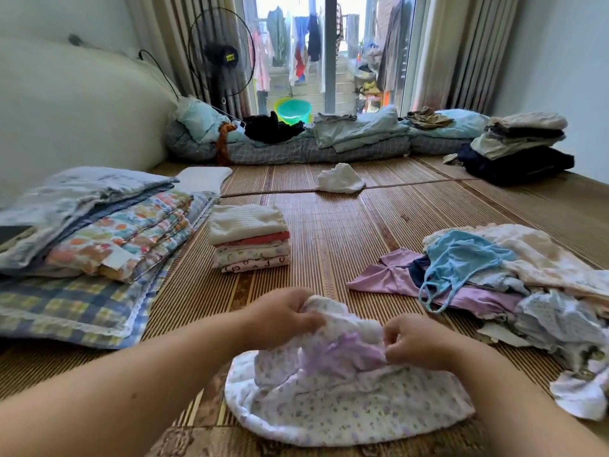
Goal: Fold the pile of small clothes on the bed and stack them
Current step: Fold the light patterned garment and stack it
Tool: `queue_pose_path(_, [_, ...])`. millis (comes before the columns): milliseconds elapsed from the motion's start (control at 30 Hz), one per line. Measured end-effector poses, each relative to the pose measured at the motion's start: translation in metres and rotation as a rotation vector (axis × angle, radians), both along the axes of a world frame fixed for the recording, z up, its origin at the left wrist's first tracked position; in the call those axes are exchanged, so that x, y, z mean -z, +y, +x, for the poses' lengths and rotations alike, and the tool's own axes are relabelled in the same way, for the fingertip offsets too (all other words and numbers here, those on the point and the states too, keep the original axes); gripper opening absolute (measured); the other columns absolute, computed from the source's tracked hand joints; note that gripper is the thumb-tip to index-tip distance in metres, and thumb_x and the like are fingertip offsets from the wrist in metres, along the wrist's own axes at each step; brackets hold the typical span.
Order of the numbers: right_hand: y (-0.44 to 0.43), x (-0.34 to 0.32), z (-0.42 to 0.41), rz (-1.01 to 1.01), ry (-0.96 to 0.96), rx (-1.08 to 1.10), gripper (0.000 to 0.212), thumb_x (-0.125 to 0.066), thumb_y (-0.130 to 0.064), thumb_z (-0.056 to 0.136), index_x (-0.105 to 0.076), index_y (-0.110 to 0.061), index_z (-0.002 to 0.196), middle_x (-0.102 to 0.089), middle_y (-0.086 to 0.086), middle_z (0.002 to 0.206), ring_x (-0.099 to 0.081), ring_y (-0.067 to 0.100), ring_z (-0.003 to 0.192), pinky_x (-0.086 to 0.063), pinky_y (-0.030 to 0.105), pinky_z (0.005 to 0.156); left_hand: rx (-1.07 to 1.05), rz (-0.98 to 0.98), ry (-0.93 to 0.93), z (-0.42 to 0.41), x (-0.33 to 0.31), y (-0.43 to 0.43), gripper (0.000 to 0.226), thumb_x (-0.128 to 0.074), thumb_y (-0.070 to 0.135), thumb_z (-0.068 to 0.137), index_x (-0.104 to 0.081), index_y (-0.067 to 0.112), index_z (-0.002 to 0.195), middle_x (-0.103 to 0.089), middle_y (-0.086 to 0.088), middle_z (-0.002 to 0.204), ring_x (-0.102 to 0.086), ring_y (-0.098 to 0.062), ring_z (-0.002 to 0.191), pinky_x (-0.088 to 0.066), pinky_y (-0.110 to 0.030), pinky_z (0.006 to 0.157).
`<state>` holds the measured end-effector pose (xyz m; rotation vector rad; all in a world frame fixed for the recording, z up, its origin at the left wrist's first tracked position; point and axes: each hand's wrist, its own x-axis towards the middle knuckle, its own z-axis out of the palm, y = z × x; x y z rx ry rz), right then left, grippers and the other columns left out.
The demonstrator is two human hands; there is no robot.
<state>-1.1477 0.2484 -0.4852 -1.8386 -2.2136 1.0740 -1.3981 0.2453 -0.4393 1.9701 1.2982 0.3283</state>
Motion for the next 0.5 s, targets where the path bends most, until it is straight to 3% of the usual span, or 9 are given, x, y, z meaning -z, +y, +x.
queue_pose_path(67, [-0.009, -0.007, 0.004, -0.045, 0.031, 0.026, 0.005, -0.062, -0.022, 0.078, -0.067, -0.020, 0.078, -0.064, -0.004, 0.083, -0.058, 0.009, 0.075, -0.052, 0.028, 0.074, -0.037, 0.082, -0.023, -0.011, -0.021, -0.006, 0.017, -0.063, 0.029, 0.090, -0.057, 0.014, 0.085, -0.058, -0.001, 0.078, -0.054, -0.015, 0.067, -0.052, -0.038, 0.066])
queue_pose_path(133, [-0.014, -0.018, 0.001, 0.061, 0.150, 0.133, 0.008, -0.062, -0.018, 0.080, -0.066, -0.020, 0.087, -0.066, -0.001, 0.094, -0.060, 0.012, 0.083, -0.052, 0.034, 0.081, 0.008, 0.190, 0.004, -0.016, -0.042, -0.014, 0.015, -0.066, 0.026, 0.088, -0.056, 0.017, 0.083, -0.057, -0.001, 0.078, -0.054, -0.014, 0.069, -0.049, -0.036, 0.068])
queue_pose_path(200, [-0.019, -0.039, -0.012, 0.229, 0.305, 0.197, 0.031, -0.066, -0.015, 0.082, -0.059, -0.027, 0.110, -0.061, -0.001, 0.114, -0.059, 0.014, 0.102, -0.051, 0.034, 0.087, 0.073, 0.281, 0.069, -0.014, -0.063, -0.023, 0.008, -0.067, 0.024, 0.088, -0.059, 0.024, 0.087, -0.061, 0.002, 0.085, -0.059, -0.013, 0.079, -0.049, -0.033, 0.076])
queue_pose_path(267, [-0.027, -0.069, -0.031, 0.284, 0.408, 0.055, 0.071, -0.074, -0.015, 0.079, -0.040, -0.039, 0.137, -0.050, -0.005, 0.134, -0.050, 0.011, 0.121, -0.048, 0.035, 0.098, 0.157, 0.376, 0.137, -0.006, -0.084, -0.032, 0.018, -0.065, 0.024, 0.089, -0.056, 0.039, 0.085, -0.059, 0.011, 0.087, -0.058, -0.010, 0.085, -0.048, -0.027, 0.078])
queue_pose_path(300, [-0.031, -0.087, -0.042, 0.290, 0.396, -0.043, 0.081, -0.076, -0.016, 0.077, -0.035, -0.046, 0.140, -0.048, -0.011, 0.136, -0.048, 0.005, 0.122, -0.048, 0.032, 0.099, 0.197, 0.439, 0.182, -0.001, -0.094, -0.034, 0.019, -0.064, 0.024, 0.089, -0.057, 0.042, 0.085, -0.058, 0.012, 0.088, -0.057, -0.009, 0.086, -0.046, -0.026, 0.078])
queue_pose_path(367, [-0.035, -0.122, -0.060, 0.343, 0.330, -0.180, 0.065, -0.078, -0.015, 0.076, -0.050, -0.046, 0.125, -0.060, -0.020, 0.116, -0.056, -0.008, 0.099, -0.048, 0.017, 0.083, 0.232, 0.554, 0.252, 0.004, -0.118, -0.037, 0.009, -0.064, 0.025, 0.090, -0.065, 0.033, 0.091, -0.059, 0.007, 0.091, -0.057, -0.011, 0.085, -0.046, -0.028, 0.077])
queue_pose_path(400, [-0.035, -0.139, -0.066, 0.382, 0.290, -0.213, 0.048, -0.078, -0.013, 0.075, -0.060, -0.039, 0.112, -0.064, -0.017, 0.100, -0.058, -0.005, 0.086, -0.046, 0.017, 0.074, 0.229, 0.608, 0.283, 0.004, -0.130, -0.036, 0.006, -0.064, 0.026, 0.089, -0.068, 0.025, 0.093, -0.059, 0.004, 0.092, -0.057, -0.012, 0.085, -0.047, -0.031, 0.078])
queue_pose_path(500, [-0.033, -0.183, -0.069, 0.493, 0.226, -0.228, 0.012, -0.075, -0.013, 0.077, -0.068, -0.011, 0.086, -0.064, -0.001, 0.079, -0.056, 0.008, 0.072, -0.047, 0.030, 0.068, 0.192, 0.722, 0.305, -0.005, -0.167, -0.034, 0.009, -0.069, 0.027, 0.084, -0.069, 0.023, 0.092, -0.060, 0.009, 0.088, -0.057, -0.012, 0.083, -0.048, -0.031, 0.077])
